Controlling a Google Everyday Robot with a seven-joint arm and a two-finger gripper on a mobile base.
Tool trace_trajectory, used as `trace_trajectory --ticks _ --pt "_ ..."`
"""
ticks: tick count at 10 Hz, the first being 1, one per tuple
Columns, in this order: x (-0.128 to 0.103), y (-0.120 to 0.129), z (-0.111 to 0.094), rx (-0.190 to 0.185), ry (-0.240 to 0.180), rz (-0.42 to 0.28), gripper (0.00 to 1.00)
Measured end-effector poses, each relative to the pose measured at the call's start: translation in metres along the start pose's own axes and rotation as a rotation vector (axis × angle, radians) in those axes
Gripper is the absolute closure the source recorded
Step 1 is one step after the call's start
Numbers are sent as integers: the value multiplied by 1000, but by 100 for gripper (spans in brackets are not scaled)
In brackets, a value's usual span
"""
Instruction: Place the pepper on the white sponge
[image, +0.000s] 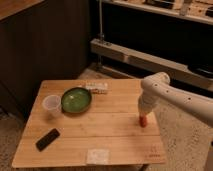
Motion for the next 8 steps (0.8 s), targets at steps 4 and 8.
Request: trace_trajectory --ticks 4,8 --pt "-3 4 16 -3 -20 -6 20" --pt "-2 6 25 29 -14 -12 20"
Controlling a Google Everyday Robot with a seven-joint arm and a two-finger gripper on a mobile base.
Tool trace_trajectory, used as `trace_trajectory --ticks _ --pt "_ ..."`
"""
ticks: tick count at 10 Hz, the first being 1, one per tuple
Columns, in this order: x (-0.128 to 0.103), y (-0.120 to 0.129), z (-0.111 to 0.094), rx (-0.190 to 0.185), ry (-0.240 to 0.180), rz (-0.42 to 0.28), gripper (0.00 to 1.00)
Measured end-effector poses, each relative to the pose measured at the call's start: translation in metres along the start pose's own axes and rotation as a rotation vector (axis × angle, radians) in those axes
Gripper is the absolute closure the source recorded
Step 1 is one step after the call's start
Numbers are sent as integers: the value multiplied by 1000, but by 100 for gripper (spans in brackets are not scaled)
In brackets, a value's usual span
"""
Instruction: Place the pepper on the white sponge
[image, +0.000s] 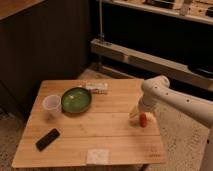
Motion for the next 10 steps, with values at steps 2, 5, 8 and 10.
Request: trace_trajectory --ticks 2,5,8,10 --pt "1 -2 6 7 -1 -3 20" --pt "1 -1 12 0 -2 -5 20" --pt "-1 -3 17 -6 -10 -6 44" --pt "-1 -3 15 -12 -6 -11 63"
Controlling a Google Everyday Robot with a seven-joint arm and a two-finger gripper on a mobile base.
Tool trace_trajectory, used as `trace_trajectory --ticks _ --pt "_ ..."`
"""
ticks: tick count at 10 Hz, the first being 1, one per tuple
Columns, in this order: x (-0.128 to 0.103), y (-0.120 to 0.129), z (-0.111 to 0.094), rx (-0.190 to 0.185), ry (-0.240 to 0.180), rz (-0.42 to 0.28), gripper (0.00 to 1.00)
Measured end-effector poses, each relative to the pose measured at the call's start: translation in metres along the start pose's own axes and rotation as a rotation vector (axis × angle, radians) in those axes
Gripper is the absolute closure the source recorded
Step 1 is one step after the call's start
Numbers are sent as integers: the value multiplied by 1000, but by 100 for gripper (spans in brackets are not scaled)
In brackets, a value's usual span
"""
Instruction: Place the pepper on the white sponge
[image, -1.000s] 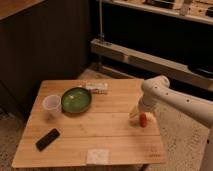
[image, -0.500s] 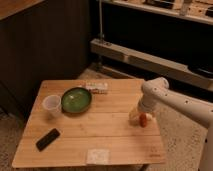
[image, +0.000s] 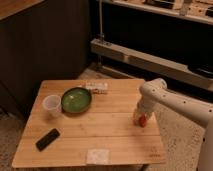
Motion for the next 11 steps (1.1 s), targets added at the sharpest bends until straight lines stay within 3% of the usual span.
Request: trace_trajectory --ticks 3,4,6,8,9,11 --pt "0 -5 -3 -31 5 -18 94" --pt "0 -5 -3 -39 3 -21 99" --pt "-1 -3 -3 -56 -11 -23 100" --pt "0 -5 -7 -17 -25 -16 100" --pt "1 -6 -22 82 -37 -12 100" --pt "1 -13 -52 187 -38 -39 100"
